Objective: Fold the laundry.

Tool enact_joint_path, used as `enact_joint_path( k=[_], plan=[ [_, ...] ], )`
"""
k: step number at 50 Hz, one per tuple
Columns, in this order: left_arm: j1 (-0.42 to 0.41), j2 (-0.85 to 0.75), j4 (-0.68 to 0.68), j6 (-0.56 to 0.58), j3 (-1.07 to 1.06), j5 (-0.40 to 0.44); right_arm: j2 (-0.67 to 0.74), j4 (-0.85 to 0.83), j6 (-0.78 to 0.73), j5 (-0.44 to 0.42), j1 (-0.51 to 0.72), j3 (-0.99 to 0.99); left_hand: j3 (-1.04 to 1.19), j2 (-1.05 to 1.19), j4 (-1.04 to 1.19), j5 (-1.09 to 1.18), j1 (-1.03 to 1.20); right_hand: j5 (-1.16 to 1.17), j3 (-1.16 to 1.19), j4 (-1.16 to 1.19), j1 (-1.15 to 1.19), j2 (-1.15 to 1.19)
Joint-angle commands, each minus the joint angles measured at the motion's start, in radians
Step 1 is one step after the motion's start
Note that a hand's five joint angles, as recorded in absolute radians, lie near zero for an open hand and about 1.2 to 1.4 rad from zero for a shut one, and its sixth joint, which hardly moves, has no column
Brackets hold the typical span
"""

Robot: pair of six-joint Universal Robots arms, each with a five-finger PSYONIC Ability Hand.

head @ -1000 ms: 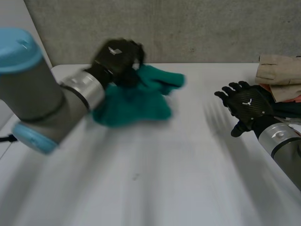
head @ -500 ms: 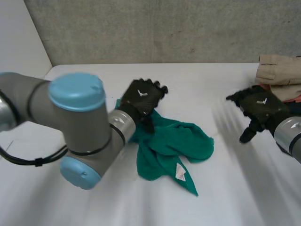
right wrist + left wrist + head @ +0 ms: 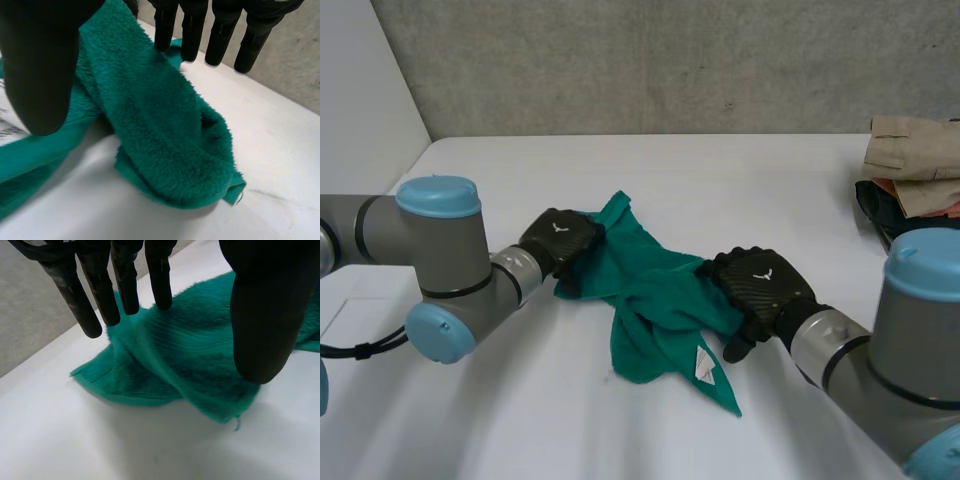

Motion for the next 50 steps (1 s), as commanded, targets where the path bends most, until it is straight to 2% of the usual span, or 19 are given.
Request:
enact_joint_path(
  k=[1, 9, 11, 14, 18, 19, 20, 21, 25, 30, 36, 39, 43, 47, 50],
  plan=[
    [-0.011, -0.009, 0.003, 0.009, 0.000, 0.016, 0.065, -0.081, -0.015, 0.064, 0.024, -0.029, 0.041, 0.042, 0.037, 0.033, 0.041, 0.274, 0.280, 0.279, 0.284, 0.280],
    [-0.014, -0.081, 0.012, 0.012, 0.063, 0.016, 0.134, -0.079, -0.016, 0.074, 0.039, -0.083, 0.029, 0.031, 0.025, 0.021, 0.030, 0.371, 0.377, 0.376, 0.381, 0.378],
    [-0.014, -0.104, 0.012, 0.012, 0.083, 0.016, 0.140, -0.078, -0.016, 0.076, 0.039, -0.089, 0.032, 0.033, 0.028, 0.024, 0.032, 0.465, 0.471, 0.470, 0.475, 0.471],
    [-0.015, -0.118, 0.012, 0.012, 0.097, 0.017, 0.142, -0.084, -0.018, 0.076, 0.035, -0.091, 0.058, 0.060, 0.054, 0.050, 0.059, 0.761, 0.767, 0.766, 0.771, 0.768],
    [-0.029, -0.123, 0.017, 0.012, 0.119, 0.014, 0.129, -0.084, -0.018, 0.076, 0.022, -0.092, 0.415, 0.417, 0.411, 0.407, 0.416, 0.999, 1.005, 1.004, 1.009, 1.006],
    [-0.035, -0.121, 0.026, 0.011, 0.126, 0.013, 0.128, -0.084, -0.018, 0.076, 0.022, -0.092, 0.727, 0.729, 0.723, 0.720, 0.728, 1.025, 1.031, 1.030, 1.035, 1.031],
    [-0.037, -0.121, 0.034, 0.011, 0.129, 0.009, 0.125, -0.085, -0.019, 0.077, 0.022, -0.092, 0.896, 0.898, 0.892, 0.888, 0.897, 1.025, 1.031, 1.030, 1.035, 1.032],
    [-0.038, -0.120, 0.043, 0.011, 0.132, 0.008, 0.117, -0.084, -0.021, 0.077, 0.021, -0.094, 0.961, 0.963, 0.957, 0.954, 0.962, 1.025, 1.031, 1.030, 1.035, 1.032],
    [-0.049, -0.098, 0.089, 0.009, 0.137, -0.024, 0.053, -0.069, -0.030, 0.074, 0.021, -0.109, 0.962, 0.964, 0.958, 0.954, 0.963, 1.025, 1.031, 1.030, 1.035, 1.032],
    [-0.047, 0.096, 0.088, -0.008, 0.105, -0.125, -0.042, -0.044, -0.102, 0.073, -0.010, -0.130, 0.962, 0.964, 0.958, 0.954, 0.963, 1.025, 1.031, 1.030, 1.035, 1.032],
    [-0.044, 0.283, 0.085, -0.011, 0.031, -0.138, -0.147, 0.063, -0.254, 0.047, -0.114, -0.214, 0.962, 0.964, 0.958, 0.954, 0.963, 1.025, 1.031, 1.030, 1.035, 1.032],
    [-0.038, 0.389, 0.081, -0.026, -0.022, -0.139, -0.156, 0.112, -0.320, 0.030, -0.137, -0.274, 0.962, 0.964, 0.958, 0.954, 0.963, 1.025, 1.031, 1.030, 1.035, 1.032],
    [-0.038, 0.484, 0.075, -0.066, -0.082, -0.142, -0.158, 0.183, -0.441, -0.047, -0.142, -0.348, 0.962, 0.964, 0.958, 0.954, 0.963, 1.025, 1.031, 1.030, 1.035, 1.032],
    [-0.038, 0.514, 0.077, -0.107, -0.130, -0.142, -0.156, 0.168, -0.582, -0.213, -0.139, -0.364, 0.962, 0.964, 0.958, 0.954, 0.963, 1.025, 1.031, 1.030, 1.035, 1.032],
    [-0.035, 0.509, 0.077, -0.123, -0.151, -0.145, -0.147, 0.172, -0.634, -0.292, -0.133, -0.356, 0.962, 0.964, 0.958, 0.954, 0.963, 1.025, 1.031, 1.030, 1.035, 1.032]
  ],
)
